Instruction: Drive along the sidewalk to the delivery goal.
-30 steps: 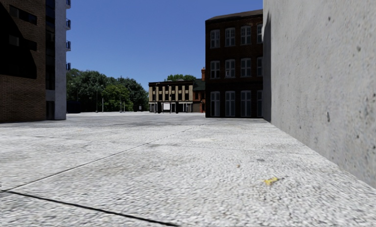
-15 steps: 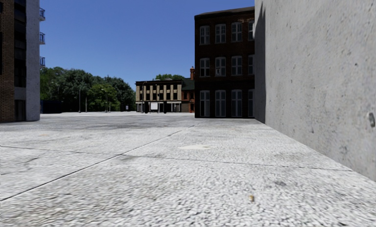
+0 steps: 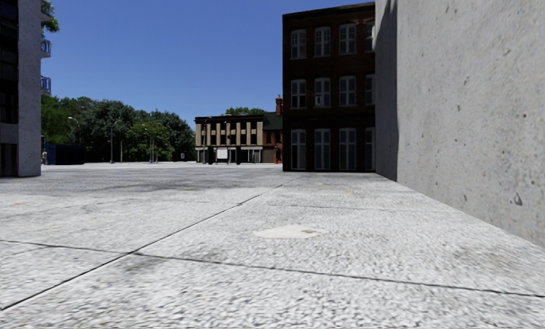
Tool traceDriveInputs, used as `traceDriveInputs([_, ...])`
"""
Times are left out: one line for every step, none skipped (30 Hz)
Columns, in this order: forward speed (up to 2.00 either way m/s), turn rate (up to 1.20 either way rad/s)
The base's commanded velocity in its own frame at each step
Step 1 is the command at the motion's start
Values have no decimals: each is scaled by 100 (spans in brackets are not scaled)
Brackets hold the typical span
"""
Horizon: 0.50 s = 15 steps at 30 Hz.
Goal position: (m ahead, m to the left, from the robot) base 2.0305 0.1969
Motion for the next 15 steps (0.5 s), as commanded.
traceDriveInputs([200, -120])
traceDriveInputs([200, -120])
traceDriveInputs([200, -120])
traceDriveInputs([200, -34])
traceDriveInputs([200, -34])
traceDriveInputs([200, 0])
traceDriveInputs([200, 0])
traceDriveInputs([200, 0])
traceDriveInputs([200, 0])
traceDriveInputs([200, 0])
traceDriveInputs([200, 0])
traceDriveInputs([200, 0])
traceDriveInputs([200, 0])
traceDriveInputs([200, 0])
traceDriveInputs([200, 0])
